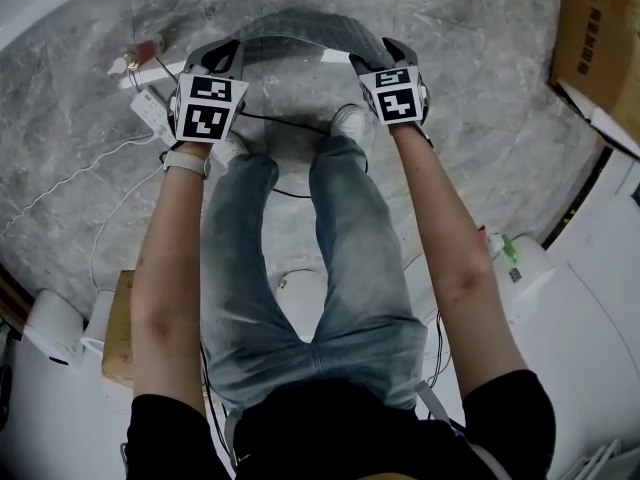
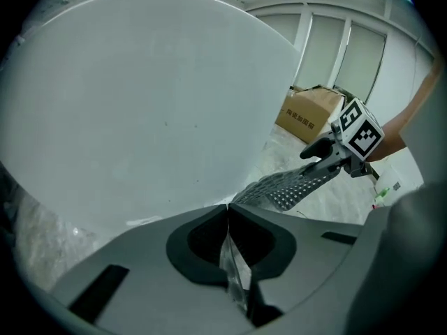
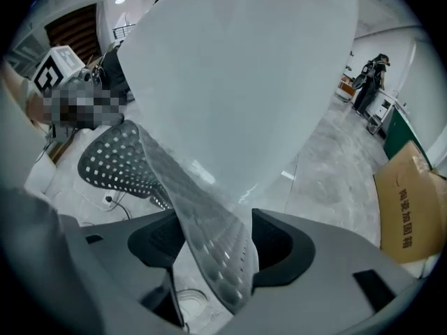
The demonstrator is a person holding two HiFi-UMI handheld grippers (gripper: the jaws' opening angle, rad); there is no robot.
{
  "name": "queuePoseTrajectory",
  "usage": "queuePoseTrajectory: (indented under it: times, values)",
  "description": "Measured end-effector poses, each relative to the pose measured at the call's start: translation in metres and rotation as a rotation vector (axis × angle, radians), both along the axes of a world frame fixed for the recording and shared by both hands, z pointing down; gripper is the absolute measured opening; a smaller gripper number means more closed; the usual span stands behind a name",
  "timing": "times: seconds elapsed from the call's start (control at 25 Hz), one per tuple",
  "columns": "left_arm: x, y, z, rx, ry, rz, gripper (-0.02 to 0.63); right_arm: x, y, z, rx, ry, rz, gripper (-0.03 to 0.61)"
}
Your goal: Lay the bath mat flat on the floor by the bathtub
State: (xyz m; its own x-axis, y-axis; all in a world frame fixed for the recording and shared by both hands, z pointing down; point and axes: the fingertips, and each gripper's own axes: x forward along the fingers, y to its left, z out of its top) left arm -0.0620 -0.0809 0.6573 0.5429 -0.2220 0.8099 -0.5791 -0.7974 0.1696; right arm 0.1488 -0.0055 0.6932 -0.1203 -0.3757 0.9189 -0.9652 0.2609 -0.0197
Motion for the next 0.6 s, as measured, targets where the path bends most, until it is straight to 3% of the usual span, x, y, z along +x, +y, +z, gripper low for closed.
queuePoseTrajectory:
  times: [0.16,0.48,0.56,0.6]
  values:
    - [0.000,-0.003,0.003,0.014,-0.011,-0.012,0.021,0.008,0.023,0.007,-0.025,-0.042,-0.068,0.318]
    - [0.001,-0.019,0.006,0.020,-0.032,-0.091,0.021,-0.017,0.055,0.023,-0.102,-0.175,-0.169,0.328]
    - [0.002,-0.022,0.007,0.023,-0.033,-0.100,0.021,-0.020,0.060,0.031,-0.123,-0.158,-0.194,0.321]
    - [0.003,-0.022,0.007,0.020,-0.030,-0.098,0.021,-0.019,0.060,0.034,-0.124,-0.134,-0.199,0.282]
